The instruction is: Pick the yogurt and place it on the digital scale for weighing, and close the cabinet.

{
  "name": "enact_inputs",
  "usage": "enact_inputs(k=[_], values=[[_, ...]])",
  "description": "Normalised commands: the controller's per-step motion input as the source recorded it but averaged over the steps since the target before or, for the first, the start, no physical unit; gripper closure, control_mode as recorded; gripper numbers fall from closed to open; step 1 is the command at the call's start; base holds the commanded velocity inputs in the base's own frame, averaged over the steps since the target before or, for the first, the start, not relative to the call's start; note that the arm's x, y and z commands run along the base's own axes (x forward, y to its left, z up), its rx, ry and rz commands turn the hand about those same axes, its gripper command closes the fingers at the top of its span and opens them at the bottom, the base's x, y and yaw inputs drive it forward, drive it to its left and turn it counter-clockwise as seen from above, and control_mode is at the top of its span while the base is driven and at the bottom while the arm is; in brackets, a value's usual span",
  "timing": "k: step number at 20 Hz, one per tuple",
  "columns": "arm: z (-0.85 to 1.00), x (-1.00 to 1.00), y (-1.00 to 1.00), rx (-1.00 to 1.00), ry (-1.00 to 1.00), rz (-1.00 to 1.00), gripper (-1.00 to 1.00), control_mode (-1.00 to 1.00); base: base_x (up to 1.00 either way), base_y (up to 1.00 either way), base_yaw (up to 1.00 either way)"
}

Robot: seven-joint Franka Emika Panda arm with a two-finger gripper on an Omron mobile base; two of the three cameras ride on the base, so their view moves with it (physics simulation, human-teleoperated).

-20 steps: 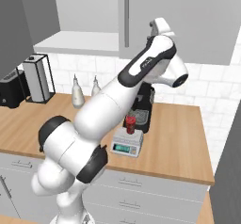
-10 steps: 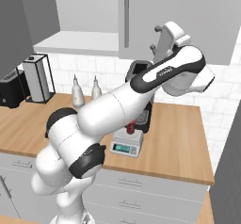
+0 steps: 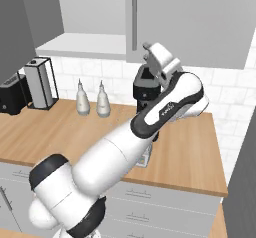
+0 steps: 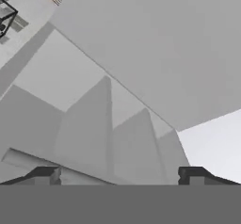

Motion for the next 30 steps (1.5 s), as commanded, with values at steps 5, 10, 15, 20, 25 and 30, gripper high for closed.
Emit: enact_inputs(k=[5,10,15,20,25,30], values=[[0.57,-0.98,0.86,0.21,-0.02,-0.22,-1.00,-1.00,0.00,0.00,0.00],[0.15,-0.94,0.71,0.29,-0.15,-0.21,-1.00,-1.00,0.00,0.00,0.00],[-0.34,-0.09,0.89,0.27,-0.30,-0.23,-1.00,-1.00,0.00,0.00,0.00],[-0.47,-0.43,0.62,0.21,-0.18,-0.19,-1.00,-1.00,0.00,0.00,0.00],[-0.51,-0.21,0.89,0.05,-0.06,-0.07,-1.00,-1.00,0.00,0.00,0.00],[-0.17,-0.47,0.69,-0.15,0.18,0.00,-1.00,-1.00,0.00,0.00,0.00]])
